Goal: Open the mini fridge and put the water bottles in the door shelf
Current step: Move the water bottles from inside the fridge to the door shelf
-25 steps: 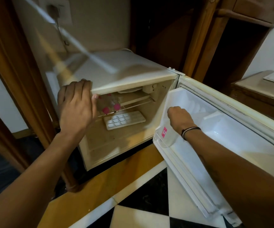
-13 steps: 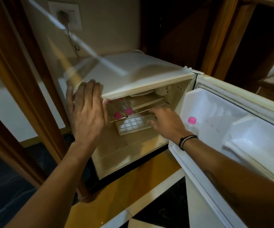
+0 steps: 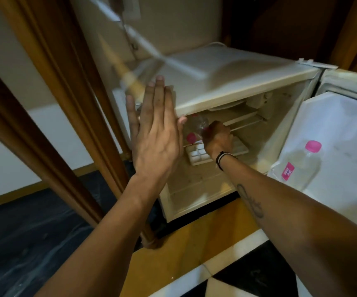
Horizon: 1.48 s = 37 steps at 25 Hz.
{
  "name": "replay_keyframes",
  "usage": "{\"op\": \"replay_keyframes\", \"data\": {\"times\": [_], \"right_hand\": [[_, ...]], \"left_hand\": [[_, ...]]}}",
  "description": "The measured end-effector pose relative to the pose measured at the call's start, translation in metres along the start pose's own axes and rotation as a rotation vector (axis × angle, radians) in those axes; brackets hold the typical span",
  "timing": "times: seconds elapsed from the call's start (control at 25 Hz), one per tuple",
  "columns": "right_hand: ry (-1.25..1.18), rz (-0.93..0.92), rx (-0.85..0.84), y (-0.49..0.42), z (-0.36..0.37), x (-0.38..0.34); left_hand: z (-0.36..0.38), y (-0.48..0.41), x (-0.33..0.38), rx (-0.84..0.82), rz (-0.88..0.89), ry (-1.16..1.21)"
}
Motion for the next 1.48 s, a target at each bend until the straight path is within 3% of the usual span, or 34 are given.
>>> {"op": "replay_keyframes", "data": {"times": [0.24,0.52,0.72,0.92,1.12,1.48], "right_hand": [[-0.038,-0.085,0.201,0.036,-0.028,0.032],[-0.126,-0.344,0.348,0.069,-0.152,0.074],[0.219,-0.473,0.239,0.083,-0.218,0.068],[0.623,-0.438,0.145,0.090,-0.262,0.071],[0.924,-0.386,0.052,0.109,-0.257,0.092],[1.230,-0.275,0.014,0.085,-0.213,0.117]], "left_hand": [[-0.006,0.004,0.008,0.007,-0.001,-0.010],[-0.031,-0.006,0.014,-0.067,-0.068,0.114],[-0.038,0.000,0.023,-0.190,-0.062,0.179],[-0.036,0.000,0.035,-0.275,-0.101,0.299],[-0.037,0.003,0.030,-0.239,-0.065,0.309],[-0.032,0.006,0.025,-0.252,-0.035,0.314]]}}
Point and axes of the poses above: each hand's wrist, its own y-axis away from the middle knuckle, its own z-axis out of the palm, x = y × z, the point moved 2 cm from there along -y, towards the middle knuckle, and after that the axes turned 13 degrees about y, right-handed, at the moved point
